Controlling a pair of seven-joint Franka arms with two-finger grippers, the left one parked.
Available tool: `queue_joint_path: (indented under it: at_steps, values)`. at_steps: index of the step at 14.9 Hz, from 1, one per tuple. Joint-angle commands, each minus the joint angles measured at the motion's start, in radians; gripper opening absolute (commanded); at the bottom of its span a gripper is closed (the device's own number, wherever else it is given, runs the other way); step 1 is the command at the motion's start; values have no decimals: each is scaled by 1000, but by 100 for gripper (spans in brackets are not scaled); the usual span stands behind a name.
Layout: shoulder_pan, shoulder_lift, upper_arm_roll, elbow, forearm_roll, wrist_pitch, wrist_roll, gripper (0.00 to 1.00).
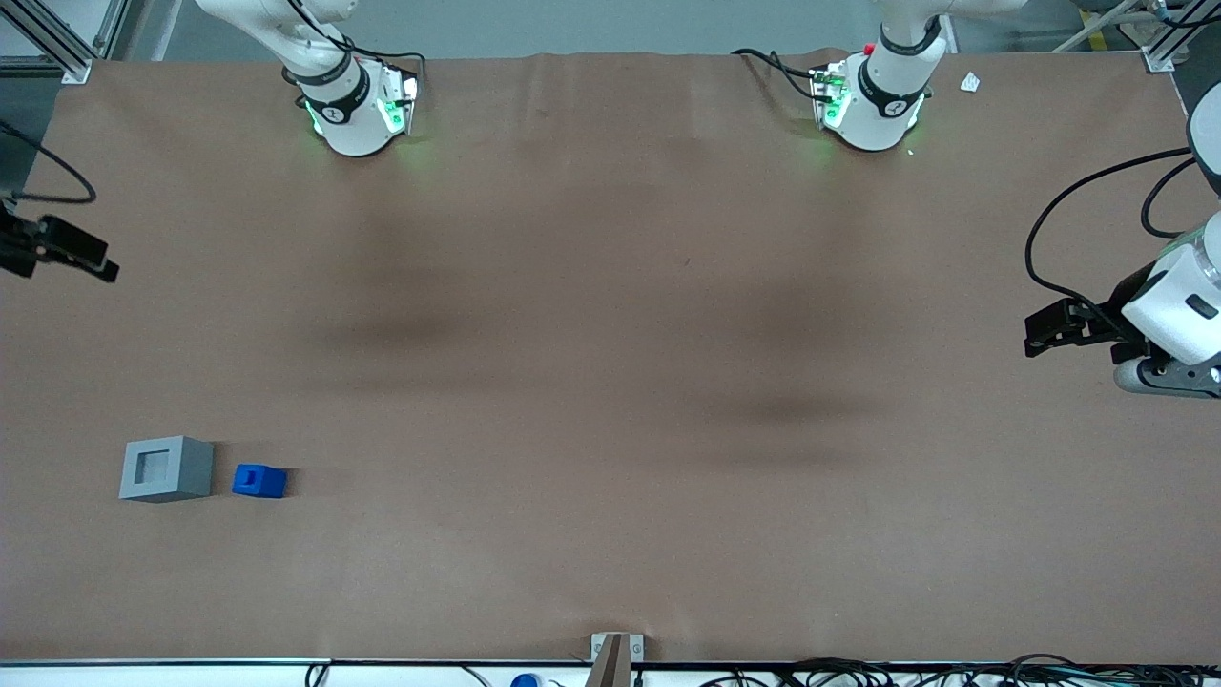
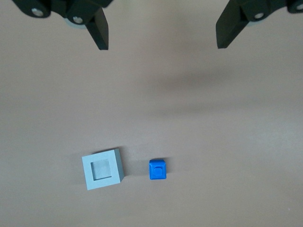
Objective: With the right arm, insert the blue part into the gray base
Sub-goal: 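Move the right gripper down toward the small blue block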
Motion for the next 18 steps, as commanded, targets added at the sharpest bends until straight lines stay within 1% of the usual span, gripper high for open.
queue_joint_path:
  at_steps: [1, 5, 8, 9, 10, 11, 15, 18]
  values:
    - [-13, 112, 7, 15, 3, 62, 14, 100]
    - [-28, 264, 7, 17, 10, 255, 8, 100]
    - [-40, 369, 10, 20, 13, 371, 13, 100]
    - [-45, 403, 10, 20, 38, 403, 13, 100]
    - [-45, 435, 10, 20, 67, 424, 11, 100]
    - [-42, 471, 10, 28, 78, 449, 17, 100]
    - [-22, 598, 10, 104, 76, 478, 16, 100]
    - [-8, 643, 10, 118, 78, 546, 19, 100]
